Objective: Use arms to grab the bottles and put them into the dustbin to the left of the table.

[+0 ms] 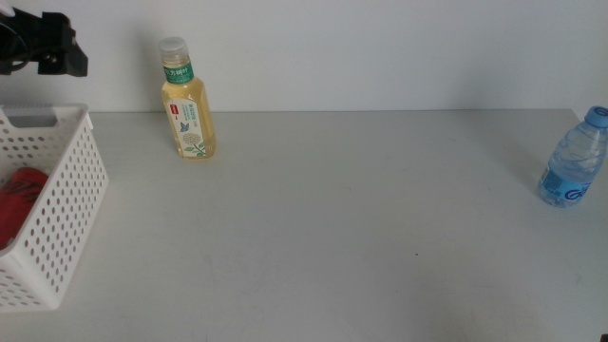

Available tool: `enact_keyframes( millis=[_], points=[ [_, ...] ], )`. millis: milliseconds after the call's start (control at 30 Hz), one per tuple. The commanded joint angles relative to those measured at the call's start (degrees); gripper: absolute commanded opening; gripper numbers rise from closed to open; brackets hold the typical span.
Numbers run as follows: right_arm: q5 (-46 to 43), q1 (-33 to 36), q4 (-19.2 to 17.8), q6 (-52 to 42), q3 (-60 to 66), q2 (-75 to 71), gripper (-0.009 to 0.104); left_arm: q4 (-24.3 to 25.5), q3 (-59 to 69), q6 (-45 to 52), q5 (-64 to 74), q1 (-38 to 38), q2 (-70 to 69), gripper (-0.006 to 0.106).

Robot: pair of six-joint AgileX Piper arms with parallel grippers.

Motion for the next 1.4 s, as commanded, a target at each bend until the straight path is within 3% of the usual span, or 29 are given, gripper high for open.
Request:
enact_keyframes(
  millis=[0,267,500,733,833,1133,1367],
  points=[
    [-3.7,-0.3,-0.5,-0.5,-0.4,-1.2,0.094,-0.6,-1.3,-0.8,-3.2,-2.7,-3.8,0.094],
    [-3.7,-0.3,-0.5,-0.5,-0.4,-1.2,0.094,5.3,1.0,-3.2,-5.1,-11.7,-8.6,0.093],
    [-3.7,-0.3,-0.5,-0.5,-0.4,-1.2,0.094,20.2,16.0,-20.3,-24.2,-20.1,-18.0,0.092],
    [-3.7,-0.3,-0.5,-0.5,-0.4,-1.2,0.094,26.3,33.0,-31.5,-39.9,-20.1,-21.8,0.092],
    [-3.7,-0.3,-0.5,-0.5,-0.4,-1.2,0.094,26.1,37.1,-32.4,-41.1,-20.0,-21.6,0.092],
    [-3.7,-0.3,-0.5,-0.5,-0.4,-1.2,0.094,18.1,44.2,-28.1,-48.1,-15.8,-18.5,0.092],
    [-3.7,-0.3,-0.5,-0.5,-0.4,-1.2,0.094,15.8,45.6,-26.0,-55.8,-13.0,-12.6,0.092]
  ],
)
